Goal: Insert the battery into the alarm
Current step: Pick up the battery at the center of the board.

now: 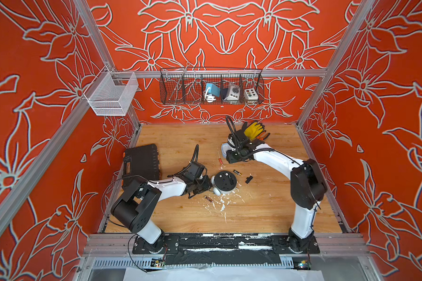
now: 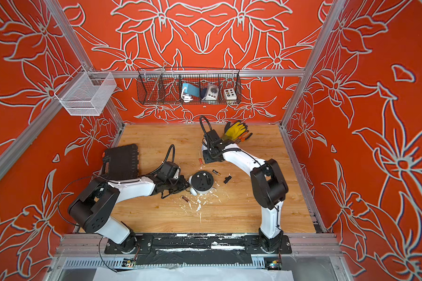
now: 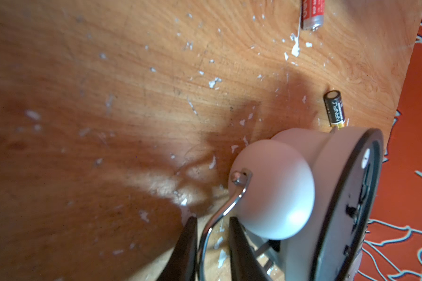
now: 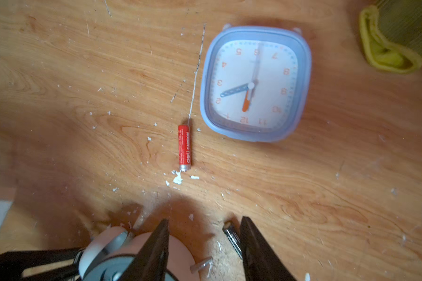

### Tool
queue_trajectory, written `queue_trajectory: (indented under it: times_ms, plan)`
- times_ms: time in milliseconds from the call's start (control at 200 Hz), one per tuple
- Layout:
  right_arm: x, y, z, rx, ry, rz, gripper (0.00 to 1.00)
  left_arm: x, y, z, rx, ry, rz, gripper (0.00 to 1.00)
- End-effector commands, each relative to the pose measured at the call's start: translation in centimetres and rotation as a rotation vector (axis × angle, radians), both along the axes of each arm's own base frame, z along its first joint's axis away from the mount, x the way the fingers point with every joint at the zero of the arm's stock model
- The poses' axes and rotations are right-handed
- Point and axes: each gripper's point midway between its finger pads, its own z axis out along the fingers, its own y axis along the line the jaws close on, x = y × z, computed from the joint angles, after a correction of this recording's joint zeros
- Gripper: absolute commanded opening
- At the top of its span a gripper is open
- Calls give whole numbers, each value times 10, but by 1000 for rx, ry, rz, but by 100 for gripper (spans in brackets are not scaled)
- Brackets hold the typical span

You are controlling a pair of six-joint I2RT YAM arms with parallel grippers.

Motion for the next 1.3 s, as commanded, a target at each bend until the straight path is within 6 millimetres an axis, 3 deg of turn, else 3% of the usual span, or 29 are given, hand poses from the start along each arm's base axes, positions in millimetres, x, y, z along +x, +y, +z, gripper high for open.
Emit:
queue_trajectory:
  times_ms: [0, 125, 295, 425, 806, 961, 1296]
  plan:
    - [10, -2, -18, -153, -15, 2, 48, -13, 10, -18, 51, 54, 1, 22]
    - [21, 10, -30, -176, -2, 13, 47, -13, 10, -17, 52, 50, 2, 23]
    - [23, 32, -49, -182, 34, 58, 46, -13, 10, -17, 55, 49, -2, 23]
    - [25, 33, -66, -233, 49, 67, 44, -13, 11, -17, 56, 46, 4, 23]
    - [23, 40, -89, -231, 108, 87, 28, -15, 13, -17, 61, 45, 9, 22]
    - [25, 42, -79, -209, 95, 70, 20, -15, 14, -14, 59, 39, 10, 22]
    - [29, 57, -25, -38, -6, 74, 13, -11, 14, -3, 58, 3, 7, 23]
